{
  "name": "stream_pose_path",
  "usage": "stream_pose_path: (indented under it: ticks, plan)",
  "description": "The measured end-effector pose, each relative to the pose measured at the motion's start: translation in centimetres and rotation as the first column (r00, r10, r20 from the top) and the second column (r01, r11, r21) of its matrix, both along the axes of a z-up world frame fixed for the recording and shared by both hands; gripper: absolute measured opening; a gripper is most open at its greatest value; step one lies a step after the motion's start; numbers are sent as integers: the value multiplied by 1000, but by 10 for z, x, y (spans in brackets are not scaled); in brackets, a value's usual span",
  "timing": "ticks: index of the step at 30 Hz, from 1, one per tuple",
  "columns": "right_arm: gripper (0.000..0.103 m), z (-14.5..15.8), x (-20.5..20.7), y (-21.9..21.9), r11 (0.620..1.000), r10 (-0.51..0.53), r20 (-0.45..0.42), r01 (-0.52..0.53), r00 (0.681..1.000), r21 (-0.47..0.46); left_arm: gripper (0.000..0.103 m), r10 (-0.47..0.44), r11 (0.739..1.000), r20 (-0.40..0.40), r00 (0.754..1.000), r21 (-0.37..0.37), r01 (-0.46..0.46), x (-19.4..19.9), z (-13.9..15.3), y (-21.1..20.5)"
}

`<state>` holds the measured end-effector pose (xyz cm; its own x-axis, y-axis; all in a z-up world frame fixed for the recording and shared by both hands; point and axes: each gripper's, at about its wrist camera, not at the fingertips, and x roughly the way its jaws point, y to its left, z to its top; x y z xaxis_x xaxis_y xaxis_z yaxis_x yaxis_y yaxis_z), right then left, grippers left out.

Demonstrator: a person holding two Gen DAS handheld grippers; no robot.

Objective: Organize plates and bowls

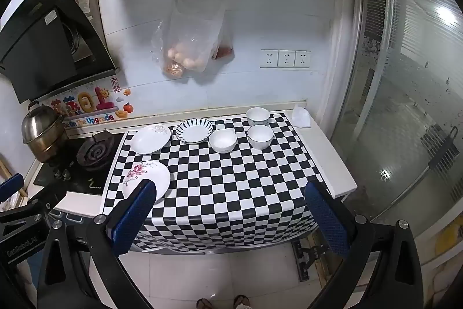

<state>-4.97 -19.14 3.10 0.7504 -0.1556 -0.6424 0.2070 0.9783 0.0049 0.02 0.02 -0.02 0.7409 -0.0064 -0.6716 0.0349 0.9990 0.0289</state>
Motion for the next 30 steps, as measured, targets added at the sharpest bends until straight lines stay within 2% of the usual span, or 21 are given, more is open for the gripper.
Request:
stream_pose_path:
  ticks: [30]
  plan:
    - [103,-1,5,1,1000,-2,-4,2,1000,-6,103,4,1000,7,1000,-4,-4,3,1,-4]
